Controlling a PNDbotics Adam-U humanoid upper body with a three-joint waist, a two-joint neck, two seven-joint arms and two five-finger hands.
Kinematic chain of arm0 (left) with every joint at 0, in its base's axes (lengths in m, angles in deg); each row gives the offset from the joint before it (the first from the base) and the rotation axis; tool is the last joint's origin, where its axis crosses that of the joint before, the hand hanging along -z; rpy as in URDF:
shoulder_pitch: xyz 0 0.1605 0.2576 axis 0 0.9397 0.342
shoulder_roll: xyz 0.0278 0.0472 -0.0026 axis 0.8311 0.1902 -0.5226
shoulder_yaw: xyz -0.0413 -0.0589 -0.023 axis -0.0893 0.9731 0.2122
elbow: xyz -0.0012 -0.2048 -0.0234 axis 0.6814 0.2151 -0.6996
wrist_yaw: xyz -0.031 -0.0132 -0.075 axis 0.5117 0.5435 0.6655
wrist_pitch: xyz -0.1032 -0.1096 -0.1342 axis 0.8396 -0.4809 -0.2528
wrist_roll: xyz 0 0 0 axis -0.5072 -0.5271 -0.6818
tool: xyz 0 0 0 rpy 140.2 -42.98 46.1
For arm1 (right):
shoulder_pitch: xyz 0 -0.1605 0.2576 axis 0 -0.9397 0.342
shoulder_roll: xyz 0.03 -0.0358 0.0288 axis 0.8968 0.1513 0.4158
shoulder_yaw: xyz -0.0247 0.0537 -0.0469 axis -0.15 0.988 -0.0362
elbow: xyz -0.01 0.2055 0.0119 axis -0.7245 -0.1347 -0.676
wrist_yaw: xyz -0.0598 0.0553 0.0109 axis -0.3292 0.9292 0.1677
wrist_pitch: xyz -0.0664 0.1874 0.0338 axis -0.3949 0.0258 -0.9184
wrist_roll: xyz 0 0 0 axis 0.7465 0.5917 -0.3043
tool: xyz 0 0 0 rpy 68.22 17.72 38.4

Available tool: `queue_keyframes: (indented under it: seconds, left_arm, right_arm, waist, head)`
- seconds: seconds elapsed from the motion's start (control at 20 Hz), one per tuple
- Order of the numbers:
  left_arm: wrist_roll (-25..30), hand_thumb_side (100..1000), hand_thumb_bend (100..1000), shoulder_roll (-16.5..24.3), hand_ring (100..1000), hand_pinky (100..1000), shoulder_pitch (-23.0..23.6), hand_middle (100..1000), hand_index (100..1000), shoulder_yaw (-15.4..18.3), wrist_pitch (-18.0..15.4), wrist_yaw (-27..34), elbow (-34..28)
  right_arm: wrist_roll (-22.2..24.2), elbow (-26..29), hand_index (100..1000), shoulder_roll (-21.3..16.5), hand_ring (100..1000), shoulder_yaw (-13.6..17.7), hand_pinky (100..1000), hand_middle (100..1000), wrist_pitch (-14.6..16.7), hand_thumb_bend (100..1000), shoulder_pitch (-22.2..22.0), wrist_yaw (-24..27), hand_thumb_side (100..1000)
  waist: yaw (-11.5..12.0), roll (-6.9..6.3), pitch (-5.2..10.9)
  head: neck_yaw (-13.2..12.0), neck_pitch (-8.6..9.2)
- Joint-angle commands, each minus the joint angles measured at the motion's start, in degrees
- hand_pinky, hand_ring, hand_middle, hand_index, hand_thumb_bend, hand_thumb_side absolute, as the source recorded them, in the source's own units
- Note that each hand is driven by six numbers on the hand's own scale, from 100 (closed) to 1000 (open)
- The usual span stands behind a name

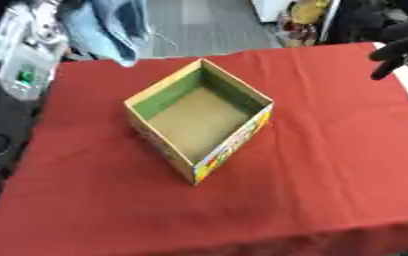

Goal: Pick up objects on the table and place them in the box.

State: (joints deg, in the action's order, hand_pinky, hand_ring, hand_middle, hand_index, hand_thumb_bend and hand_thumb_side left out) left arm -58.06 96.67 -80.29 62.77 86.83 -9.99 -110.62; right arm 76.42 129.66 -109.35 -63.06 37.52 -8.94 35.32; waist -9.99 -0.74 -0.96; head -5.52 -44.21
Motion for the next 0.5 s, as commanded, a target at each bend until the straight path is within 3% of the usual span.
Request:
queue_keyframes:
  seconds: [0.05,0.2,0.5]
  left_arm:
    - [20.68,940,312,-0.01,860,734,-1.13,920,964,-1.13,-3.31,-4.01,1.13]
    - [28.95,963,321,1.20,879,741,0.26,936,961,-1.33,-3.47,-2.19,-5.11]
    - [33.08,981,331,2.88,882,739,1.66,939,958,-1.51,-1.40,0.31,-10.05]
  right_arm:
    - [0.53,0.90,963,-0.37,713,0.17,567,796,0.00,424,0.92,0.43,658]
    - [0.37,0.90,964,-0.52,714,0.35,569,796,0.01,424,1.00,0.41,658]
    - [0.02,0.90,964,-0.68,714,0.56,569,796,0.07,425,0.84,0.32,658]
  waist:
    - [0.23,0.08,0.56]
    - [0.37,0.04,0.64]
    - [0.51,0.07,0.83]
  head:
    - [0.46,0.09]
    - [1.26,0.09]
    - [1.26,0.09]
